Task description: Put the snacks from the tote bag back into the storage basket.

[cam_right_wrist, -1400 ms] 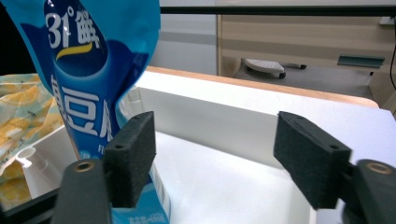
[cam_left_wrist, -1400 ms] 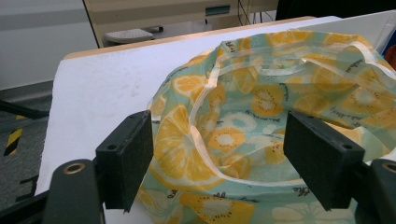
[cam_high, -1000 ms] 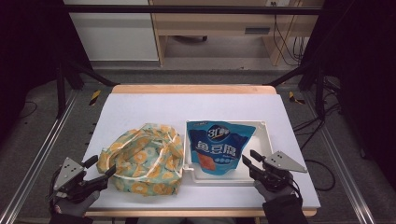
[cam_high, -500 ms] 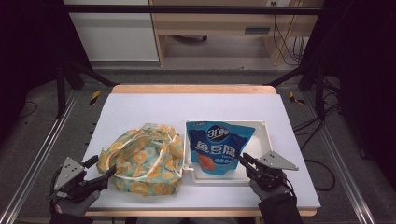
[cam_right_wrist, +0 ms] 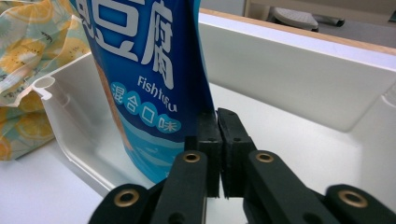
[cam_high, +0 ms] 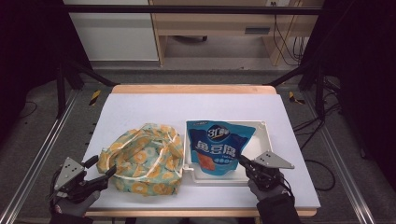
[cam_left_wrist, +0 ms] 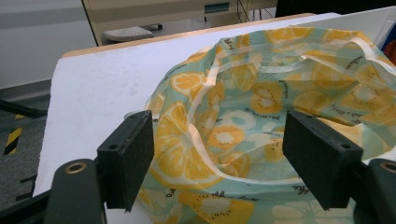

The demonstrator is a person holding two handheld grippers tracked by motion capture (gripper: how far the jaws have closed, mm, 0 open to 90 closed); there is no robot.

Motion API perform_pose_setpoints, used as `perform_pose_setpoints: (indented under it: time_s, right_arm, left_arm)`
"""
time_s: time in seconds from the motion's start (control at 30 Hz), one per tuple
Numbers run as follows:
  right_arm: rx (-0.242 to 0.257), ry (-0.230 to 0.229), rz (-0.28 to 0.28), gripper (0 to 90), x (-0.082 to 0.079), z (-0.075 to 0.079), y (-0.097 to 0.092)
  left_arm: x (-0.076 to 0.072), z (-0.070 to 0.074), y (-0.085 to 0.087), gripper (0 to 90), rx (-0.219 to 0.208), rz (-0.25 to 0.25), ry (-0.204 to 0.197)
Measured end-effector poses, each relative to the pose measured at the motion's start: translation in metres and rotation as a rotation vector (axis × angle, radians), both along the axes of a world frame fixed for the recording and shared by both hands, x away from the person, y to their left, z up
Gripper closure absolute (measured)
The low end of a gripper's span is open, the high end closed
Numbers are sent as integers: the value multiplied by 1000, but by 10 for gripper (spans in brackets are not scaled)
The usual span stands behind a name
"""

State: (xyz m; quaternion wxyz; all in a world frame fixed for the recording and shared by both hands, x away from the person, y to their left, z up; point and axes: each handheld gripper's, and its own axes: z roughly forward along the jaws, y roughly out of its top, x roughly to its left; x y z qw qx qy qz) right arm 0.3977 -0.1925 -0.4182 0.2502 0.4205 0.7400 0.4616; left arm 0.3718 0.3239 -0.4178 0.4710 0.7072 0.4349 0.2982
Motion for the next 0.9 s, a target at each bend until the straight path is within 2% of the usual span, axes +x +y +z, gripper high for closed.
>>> perform_pose_setpoints:
  time_s: [0.3,0.57,0.7,0.8,0.9]
  right_arm:
    - [-12,-8,-8,900,6,0,-2]
    - [13,-8,-22,865,10,-1,-5]
    - [32,-36,-28,760,4,3,-9]
    - [35,-69,-69,674,-6,9,-19]
    - [41,-98,-125,551,-10,12,-35]
  left_arm:
    - [0,0,0,250,1,1,0]
    - [0,0,0,250,1,-1,0]
    - [-1,0,0,250,-6,-1,-3]
    - [-1,1,1,247,-16,-2,-5]
    - [-2,2,3,241,-21,3,-6]
